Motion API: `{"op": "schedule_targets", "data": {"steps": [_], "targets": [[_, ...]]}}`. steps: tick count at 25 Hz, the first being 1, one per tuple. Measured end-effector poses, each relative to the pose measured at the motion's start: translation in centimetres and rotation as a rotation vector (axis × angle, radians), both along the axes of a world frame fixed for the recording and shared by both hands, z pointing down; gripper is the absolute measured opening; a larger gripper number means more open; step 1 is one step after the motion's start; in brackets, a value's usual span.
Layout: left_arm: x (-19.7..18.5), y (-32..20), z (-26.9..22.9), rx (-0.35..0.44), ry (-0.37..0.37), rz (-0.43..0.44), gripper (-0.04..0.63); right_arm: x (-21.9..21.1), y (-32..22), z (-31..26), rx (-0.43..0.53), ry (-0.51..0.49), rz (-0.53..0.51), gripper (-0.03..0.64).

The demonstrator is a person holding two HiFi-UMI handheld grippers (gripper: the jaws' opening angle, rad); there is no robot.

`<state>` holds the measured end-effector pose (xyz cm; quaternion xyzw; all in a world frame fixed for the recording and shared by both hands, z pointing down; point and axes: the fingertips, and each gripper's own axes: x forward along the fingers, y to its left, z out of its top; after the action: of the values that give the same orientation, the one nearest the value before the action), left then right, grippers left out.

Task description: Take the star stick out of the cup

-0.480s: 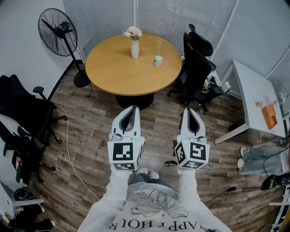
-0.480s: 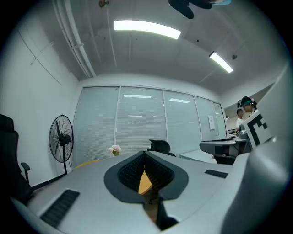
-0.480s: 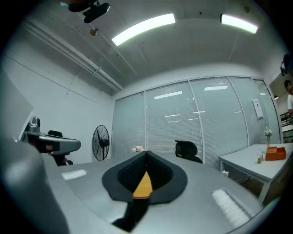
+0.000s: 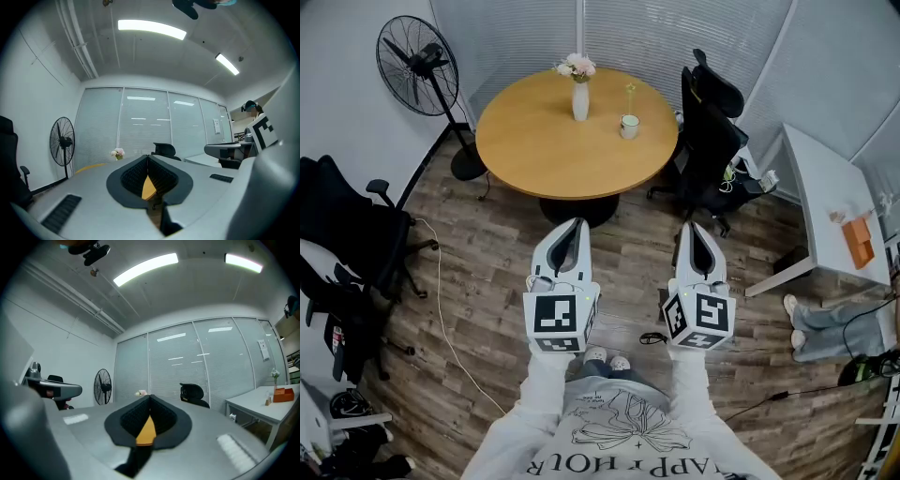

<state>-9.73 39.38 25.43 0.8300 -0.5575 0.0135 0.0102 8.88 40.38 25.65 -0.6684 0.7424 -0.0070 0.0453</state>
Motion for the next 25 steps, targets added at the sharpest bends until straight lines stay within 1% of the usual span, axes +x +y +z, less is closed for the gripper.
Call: {"op": "schedule_targets", "data": {"steps": [13,20,25], "targets": [[-1.7,-2.6,1.2,-0.005,-0.010,0.025,0.007,-1.8,-2.4,1.0,0.005,-0.024,0.006,0.011],[-2.7,-3.9,1.4,-0.012,-0.005,0.027,0.007,-3.0,-3.6,1.3,-0.009,-0.020,0.002,0.011],[-3.0,-4.9,2.0,-0.029,-0.006,0.018,0.006,-2.8,-4.7,1.4,-0.012,-0.021,0.006,0.011]]}}
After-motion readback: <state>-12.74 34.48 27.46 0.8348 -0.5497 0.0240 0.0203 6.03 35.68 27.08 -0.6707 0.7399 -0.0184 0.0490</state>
